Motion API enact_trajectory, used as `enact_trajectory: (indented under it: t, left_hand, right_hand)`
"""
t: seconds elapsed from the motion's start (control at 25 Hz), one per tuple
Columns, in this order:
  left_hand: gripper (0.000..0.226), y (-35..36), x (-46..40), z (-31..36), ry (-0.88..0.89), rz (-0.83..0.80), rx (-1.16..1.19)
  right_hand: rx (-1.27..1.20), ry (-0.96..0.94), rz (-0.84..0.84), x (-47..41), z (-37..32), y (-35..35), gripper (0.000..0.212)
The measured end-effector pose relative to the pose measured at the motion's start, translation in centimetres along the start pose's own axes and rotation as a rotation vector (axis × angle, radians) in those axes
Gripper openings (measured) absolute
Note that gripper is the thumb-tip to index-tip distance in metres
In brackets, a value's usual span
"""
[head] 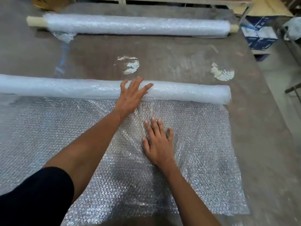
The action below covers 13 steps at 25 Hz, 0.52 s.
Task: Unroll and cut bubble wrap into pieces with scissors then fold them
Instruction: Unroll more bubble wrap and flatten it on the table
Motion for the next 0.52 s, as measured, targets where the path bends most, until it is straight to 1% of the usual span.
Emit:
enact_trajectory:
  t: [0.04,0.08,0.16,0.2,0.28,0.36,0.44,0.52]
  left_hand:
    - [0.099,0.2,-0.1,-0.2,-0.017,-0.006,-0.002]
    - [0.092,0.3,-0.2,-0.1,-0.031,-0.002,0.006]
    - [0.057,0.6,-0.1,0.3,-0.033,-0.010,0.066]
    - [0.048,0.6,-0.1,0.4,-0.029,-0.015,0.091]
    - [0.054,0.3,0.0,0.3,-0.029,-0.008,0.079]
    - [0.057,0.2,0.4,0.1,-0.012,0.035,0.088]
    - [0.058,0.4,0.7,-0.1,0.032,0.058,0.068]
    - [0.056,0.0,0.3,-0.5,0.051,0.066,0.072]
  right_hand:
    - [0.001,0.011,0.004,-0.1,0.0,-0.2,0.066]
    - [-0.002,0.021,0.005,-0.3,-0.2,-0.4,0.065]
    - [-0.020,0.034,0.029,-1.9,-0.4,-1.3,0.064]
    - [-0.026,0.039,0.064,-3.3,-0.4,-1.9,0.064]
    - [0.005,0.056,0.136,-6.7,-0.5,-3.1,0.060]
    - [0.068,0.070,0.136,-9.4,-0.3,-3.1,0.055]
    - [0.092,0.084,0.113,-10.5,0.1,-2.2,0.058]
    - [0.077,0.102,0.092,-10.4,0.5,-1.2,0.065]
Point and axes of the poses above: each hand's wrist, its own x-axis away from the middle knuckle, its own y-axis out of the palm, z = x × y, the point moved 6 cm from there along -x, towards the middle knuckle, and after that the axes turned 10 degrees about -x, right-handed, at the moved point
